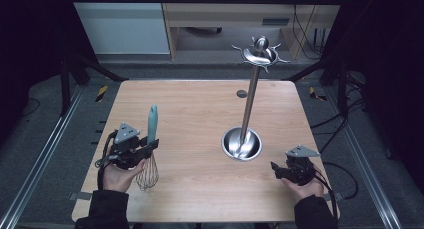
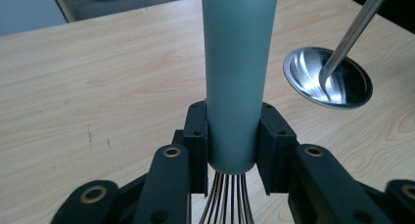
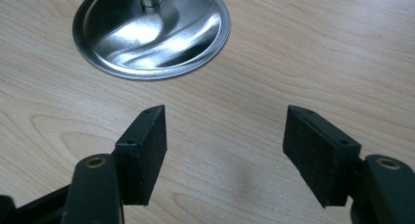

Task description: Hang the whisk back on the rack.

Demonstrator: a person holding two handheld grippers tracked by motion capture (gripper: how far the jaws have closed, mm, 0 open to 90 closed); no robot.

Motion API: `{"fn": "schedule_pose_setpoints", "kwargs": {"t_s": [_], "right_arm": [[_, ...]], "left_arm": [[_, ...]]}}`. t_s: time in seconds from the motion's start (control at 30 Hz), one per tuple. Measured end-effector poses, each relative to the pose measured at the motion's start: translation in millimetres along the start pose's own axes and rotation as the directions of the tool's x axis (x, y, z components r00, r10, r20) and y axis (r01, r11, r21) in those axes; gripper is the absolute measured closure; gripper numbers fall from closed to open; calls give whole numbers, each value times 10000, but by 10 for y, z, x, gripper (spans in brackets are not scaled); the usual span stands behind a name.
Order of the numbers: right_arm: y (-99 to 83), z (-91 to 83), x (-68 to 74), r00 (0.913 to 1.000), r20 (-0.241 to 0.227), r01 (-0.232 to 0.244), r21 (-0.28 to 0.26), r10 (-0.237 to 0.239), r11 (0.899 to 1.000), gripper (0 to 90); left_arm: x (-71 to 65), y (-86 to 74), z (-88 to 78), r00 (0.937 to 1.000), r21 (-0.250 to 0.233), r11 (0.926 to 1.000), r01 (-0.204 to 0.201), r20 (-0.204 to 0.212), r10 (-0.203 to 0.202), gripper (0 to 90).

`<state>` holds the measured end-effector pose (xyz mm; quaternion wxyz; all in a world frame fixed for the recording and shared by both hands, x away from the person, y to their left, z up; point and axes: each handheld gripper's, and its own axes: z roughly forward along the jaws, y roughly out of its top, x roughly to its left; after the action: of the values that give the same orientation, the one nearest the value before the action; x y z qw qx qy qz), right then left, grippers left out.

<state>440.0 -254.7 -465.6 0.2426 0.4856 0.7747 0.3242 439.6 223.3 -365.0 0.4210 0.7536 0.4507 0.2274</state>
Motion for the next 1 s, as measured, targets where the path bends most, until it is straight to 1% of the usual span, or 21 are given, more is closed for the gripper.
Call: {"fn": "schedule_pose_setpoints", "kwargs": {"t_s": [0.23, 0.27, 0.33, 0.5, 0.67, 0.83, 1.0], "right_arm": [[-1, 1, -1, 10000, -16, 15, -6, -15, 10000, 328], [-1, 2, -3, 10000, -14, 19, -13, -19, 10000, 327], [-1, 1, -4, 10000, -13, 19, -23, -19, 10000, 326], [-2, 0, -10, 10000, 30, 83, -127, -83, 9999, 320], [-1, -2, -11, 10000, 11, 26, -143, -26, 9999, 318], [-7, 3, -26, 10000, 24, 22, -149, -21, 9999, 317], [-13, 3, -37, 10000, 51, -28, -144, 28, 9999, 316]], "left_arm": [[-10, 48, -49, 10000, -215, 9998, -24, 32, 24, 691], [-14, 56, -53, 10000, -287, 9996, 22, 49, -21, 691], [-16, 73, -65, 10000, -345, 9994, -41, 41, 42, 691], [-33, 144, -112, 9999, -631, 9980, -61, 124, 69, 690], [-40, 210, -139, 9998, -785, 9969, -91, 193, 107, 691], [-76, 288, -141, 9988, -955, 9954, -127, 452, 171, 690], [-86, 331, -102, 9982, -973, 9952, -85, 583, 143, 691]]}}
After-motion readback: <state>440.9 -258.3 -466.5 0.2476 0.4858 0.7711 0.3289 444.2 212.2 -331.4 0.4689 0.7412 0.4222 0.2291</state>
